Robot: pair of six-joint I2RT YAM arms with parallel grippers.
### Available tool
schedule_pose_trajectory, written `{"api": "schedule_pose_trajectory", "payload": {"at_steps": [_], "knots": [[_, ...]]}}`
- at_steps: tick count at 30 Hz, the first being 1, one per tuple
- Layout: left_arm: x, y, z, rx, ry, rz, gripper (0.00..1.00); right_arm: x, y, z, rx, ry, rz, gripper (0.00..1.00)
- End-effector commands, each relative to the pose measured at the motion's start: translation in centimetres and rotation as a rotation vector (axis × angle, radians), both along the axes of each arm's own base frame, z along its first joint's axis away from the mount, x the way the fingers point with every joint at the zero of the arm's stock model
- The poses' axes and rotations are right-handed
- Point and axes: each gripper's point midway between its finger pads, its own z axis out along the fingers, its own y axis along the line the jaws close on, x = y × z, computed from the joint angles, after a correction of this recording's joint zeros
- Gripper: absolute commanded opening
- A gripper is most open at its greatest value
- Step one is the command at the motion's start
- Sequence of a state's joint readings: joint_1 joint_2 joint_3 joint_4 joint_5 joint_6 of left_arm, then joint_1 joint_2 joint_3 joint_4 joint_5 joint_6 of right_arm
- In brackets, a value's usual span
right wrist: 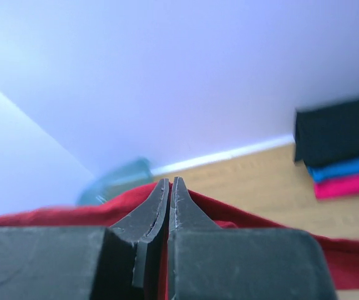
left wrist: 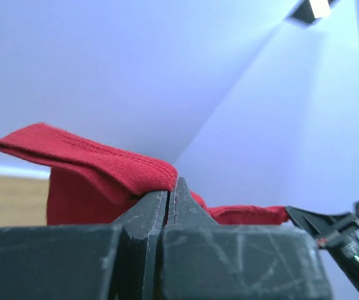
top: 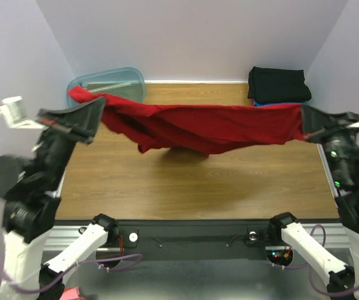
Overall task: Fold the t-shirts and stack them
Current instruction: Flatten the tshirt out
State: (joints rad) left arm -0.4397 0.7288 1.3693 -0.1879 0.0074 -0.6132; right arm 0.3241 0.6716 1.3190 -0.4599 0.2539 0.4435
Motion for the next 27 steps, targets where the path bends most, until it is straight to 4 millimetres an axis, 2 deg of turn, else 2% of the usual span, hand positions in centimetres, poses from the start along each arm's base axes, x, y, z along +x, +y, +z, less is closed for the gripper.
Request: {"api": "schedule_pose_trajectory", "payload": {"at_steps": [1, 5, 9, 11, 14, 15, 16, 17, 19, 20, 21, 23, 24, 25, 26, 27], "knots": [[-6.1, 0.6, 6.1, 0.012, -0.203, -0.096, 0.0, -4.4, -0.5, 5.4, -0.011, -0.128, 0.049, 0.0], [-10.7, 2.0, 9.5, -0.017, -0.314, -0.128, 0.0, -9.2, -1.2, 10.5, 0.016, -0.261, 0.094, 0.0], [-14.0, 3.8, 11.8, -0.051, -0.391, -0.11, 0.0, -11.9, -1.0, 12.5, 0.018, -0.323, 0.147, 0.0], [-13.9, 4.2, 12.1, -0.056, -0.39, -0.089, 0.0, -12.0, -1.1, 12.7, 0.028, -0.325, 0.144, 0.0], [-11.3, 4.4, 11.7, -0.059, -0.329, -0.022, 0.0, -10.5, -1.1, 11.7, 0.036, -0.282, 0.124, 0.0], [-8.9, 4.0, 10.9, -0.046, -0.28, 0.011, 0.0, -8.9, -1.0, 10.3, 0.033, -0.232, 0.103, 0.0], [-7.5, 3.7, 10.3, -0.036, -0.253, 0.028, 0.0, -7.9, -0.9, 9.5, 0.03, -0.206, 0.089, 0.0], [-4.4, 3.4, 9.4, -0.034, -0.192, 0.081, 0.0, -6.3, -1.2, 8.3, 0.032, -0.159, 0.049, 0.0], [0.3, 2.4, 6.3, 0.007, -0.091, 0.137, 0.0, -3.9, -1.6, 5.9, 0.037, -0.083, -0.013, 0.0], [4.4, 1.8, 4.2, 0.03, -0.007, 0.201, 0.0, -1.6, -1.6, 3.2, 0.025, -0.005, -0.054, 0.01], [6.8, 1.3, 2.5, 0.054, 0.044, 0.231, 0.0, 0.4, -2.7, 1.5, 0.024, 0.052, -0.155, 0.0], [11.6, 0.5, -0.7, 0.114, 0.122, 0.289, 0.0, 3.8, -3.2, -2.6, -0.016, 0.167, -0.256, 0.0], [15.6, -1.2, -4.0, 0.176, 0.199, 0.279, 0.0, 5.2, -3.5, -4.2, -0.033, 0.21, -0.302, 0.0], [17.6, -2.0, -5.2, 0.205, 0.219, 0.265, 0.0, 8.0, -3.6, -6.5, -0.07, 0.279, -0.366, 0.01], [21.7, -3.0, -9.1, 0.257, 0.299, 0.258, 0.0, 9.6, -3.8, -8.2, -0.095, 0.314, -0.406, 0.0], [23.7, -3.2, -11.0, 0.281, 0.34, 0.261, 0.0, 11.2, -3.3, -9.6, -0.12, 0.346, -0.412, 0.0]]}}
